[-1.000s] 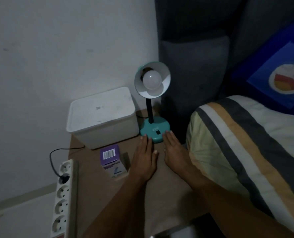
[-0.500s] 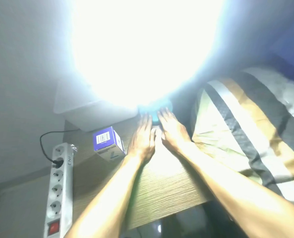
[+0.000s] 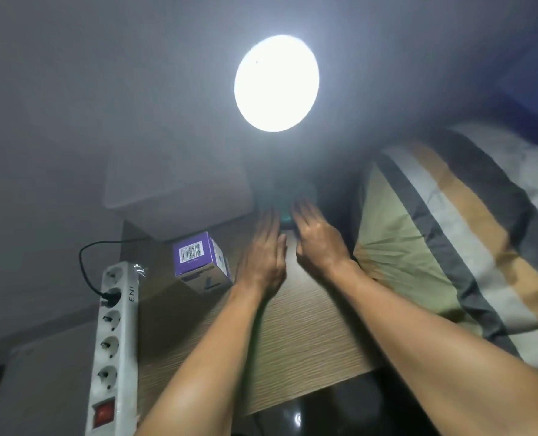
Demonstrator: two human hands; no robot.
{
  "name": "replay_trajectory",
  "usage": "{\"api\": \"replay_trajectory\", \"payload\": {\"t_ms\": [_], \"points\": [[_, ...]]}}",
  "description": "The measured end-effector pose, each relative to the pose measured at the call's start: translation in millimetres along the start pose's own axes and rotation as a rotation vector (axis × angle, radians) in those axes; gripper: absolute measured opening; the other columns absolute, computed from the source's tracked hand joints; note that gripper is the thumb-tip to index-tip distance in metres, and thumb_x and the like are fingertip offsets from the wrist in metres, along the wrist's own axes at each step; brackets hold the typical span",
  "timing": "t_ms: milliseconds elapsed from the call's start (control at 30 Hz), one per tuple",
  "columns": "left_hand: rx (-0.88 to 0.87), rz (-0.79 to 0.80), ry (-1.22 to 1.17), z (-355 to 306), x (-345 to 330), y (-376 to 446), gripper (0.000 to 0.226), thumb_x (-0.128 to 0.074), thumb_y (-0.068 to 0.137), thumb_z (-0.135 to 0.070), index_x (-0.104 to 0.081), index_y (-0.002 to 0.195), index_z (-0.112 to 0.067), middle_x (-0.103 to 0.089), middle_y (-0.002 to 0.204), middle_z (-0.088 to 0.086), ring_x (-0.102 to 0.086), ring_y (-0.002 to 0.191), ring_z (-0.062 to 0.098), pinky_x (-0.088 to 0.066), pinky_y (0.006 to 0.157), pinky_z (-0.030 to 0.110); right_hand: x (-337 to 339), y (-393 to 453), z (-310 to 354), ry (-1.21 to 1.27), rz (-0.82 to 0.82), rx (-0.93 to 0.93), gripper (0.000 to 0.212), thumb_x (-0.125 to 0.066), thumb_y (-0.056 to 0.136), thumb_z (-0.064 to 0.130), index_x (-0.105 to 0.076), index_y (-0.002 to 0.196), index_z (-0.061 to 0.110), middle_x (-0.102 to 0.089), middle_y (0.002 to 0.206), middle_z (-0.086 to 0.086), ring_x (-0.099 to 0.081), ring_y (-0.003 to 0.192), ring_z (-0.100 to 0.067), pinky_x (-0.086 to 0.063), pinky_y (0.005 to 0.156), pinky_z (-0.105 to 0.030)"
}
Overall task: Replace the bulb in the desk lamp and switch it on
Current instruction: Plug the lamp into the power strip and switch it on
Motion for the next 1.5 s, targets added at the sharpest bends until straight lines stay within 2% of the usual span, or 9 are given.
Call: {"api": "replay_trajectory", "payload": {"t_ms": [100, 533, 867, 1033, 1100, 1200, 1333, 1433, 1500], "points": [[-0.004, 0.013, 0.005, 1.5, -1.3, 1.3, 0.055, -0.037, 0.113, -0.023, -0.027, 0.163, -0.005, -0.02, 0.173, 0.011, -0.012, 0.162, 0.02, -0.01, 0.132, 0.031, -0.3, -0.3, 0.3, -0.003, 0.005, -0.002, 0.073, -0.053, 0.079, -0.001, -0.038, 0.151, 0.002, -0.039, 0.156, -0.017, -0.031, 0.148, -0.032, -0.038, 0.116, -0.044], [0.014, 0.026, -0.013, -2.5, 1.9, -0.4, 0.055, -0.036, 0.114, -0.025, -0.025, 0.164, -0.007, -0.019, 0.173, 0.01, -0.011, 0.162, 0.019, -0.013, 0.132, 0.036, -1.7, 0.1, -0.9, -0.014, 0.009, -0.005, 0.071, -0.051, 0.082, 0.002, -0.036, 0.152, 0.004, -0.038, 0.157, -0.016, -0.03, 0.149, -0.031, -0.039, 0.115, -0.045], [-0.009, 0.009, -0.015, -2.4, 2.2, -1.5, 0.055, -0.035, 0.113, -0.024, -0.026, 0.164, -0.005, -0.02, 0.173, 0.012, -0.012, 0.162, 0.022, -0.015, 0.132, 0.038, -0.2, 2.3, 0.7, -0.049, -0.039, 0.035, 0.064, -0.058, 0.08, 0.001, -0.047, 0.143, -0.001, -0.05, 0.144, -0.022, -0.043, 0.138, -0.037, -0.048, 0.106, -0.045], [-0.034, -0.025, -0.028, 4.6, -7.5, -2.4, 0.06, -0.031, 0.11, -0.031, -0.035, 0.158, 0.004, -0.03, 0.167, 0.022, -0.022, 0.157, 0.031, -0.022, 0.128, 0.041, -8.5, 1.1, -5.2, 0.015, -0.079, 0.081, 0.062, -0.048, 0.083, 0.01, -0.046, 0.142, -0.007, -0.05, 0.143, -0.028, -0.044, 0.136, -0.044, -0.037, 0.111, -0.047], [-0.029, -0.019, -0.018, 5.6, -7.7, -2.1, 0.058, -0.033, 0.111, -0.03, -0.034, 0.159, 0.003, -0.029, 0.168, 0.021, -0.021, 0.158, 0.031, -0.021, 0.128, 0.041, -7.4, 1.9, -4.6, 0.016, -0.089, 0.068, 0.062, -0.045, 0.083, 0.012, -0.047, 0.143, -0.005, -0.05, 0.142, -0.025, -0.044, 0.135, -0.041, -0.042, 0.108, -0.044], [-0.042, -0.003, 0.039, 5.5, -4.9, -3.6, 0.06, -0.033, 0.11, -0.032, -0.03, 0.162, -0.001, -0.025, 0.171, 0.017, -0.019, 0.16, 0.029, -0.022, 0.13, 0.043, -4.7, 1.4, -3.8, -0.036, -0.078, 0.049, 0.069, -0.064, 0.078, 0.004, -0.046, 0.144, -0.001, -0.049, 0.144, -0.022, -0.043, 0.137, -0.036, -0.044, 0.105, -0.04], [-0.025, 0.043, 0.091, -11.3, 3.3, -16.4, 0.063, -0.025, 0.113, -0.042, -0.014, 0.166, -0.009, -0.008, 0.175, 0.011, 0.0, 0.162, 0.02, -0.01, 0.132, 0.042, -3.9, 0.6, -6.2, -0.039, -0.001, 0.015, 0.076, -0.07, 0.078, 0.006, -0.041, 0.148, 0.001, -0.043, 0.15, -0.021, -0.038, 0.141, -0.037, -0.046, 0.106, -0.046], [-0.108, 0.145, 0.119, -23.8, 10.1, -44.0, 0.066, -0.034, 0.113, -0.042, -0.01, 0.167, -0.013, 0.0, 0.175, 0.009, 0.007, 0.16, 0.018, -0.003, 0.132, 0.039, -5.1, 3.3, -6.0, -0.044, 0.036, -0.012, 0.068, -0.067, 0.086, 0.008, -0.04, 0.149, 0.002, -0.042, 0.15, -0.024, -0.04, 0.139, -0.04, -0.049, 0.102, -0.051], [-0.239, 0.184, 0.151, -28.8, 18.3, -73.3, 0.067, -0.039, 0.112, -0.042, -0.014, 0.167, -0.013, 0.0, 0.174, 0.007, 0.005, 0.161, 0.019, -0.003, 0.132, 0.038, -1.4, 1.8, -3.3, -0.047, 0.09, -0.032, 0.06, -0.056, 0.096, 0.008, -0.035, 0.152, 0.007, -0.034, 0.156, -0.021, -0.033, 0.144, -0.038, -0.042, 0.109, -0.05]]}}
Point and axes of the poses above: each hand's wrist, its own y-axis towards the middle knuckle, its own x-axis out of the back of the hand, z = x × y, the point moved 1 cm from there along y, towards the middle knuckle
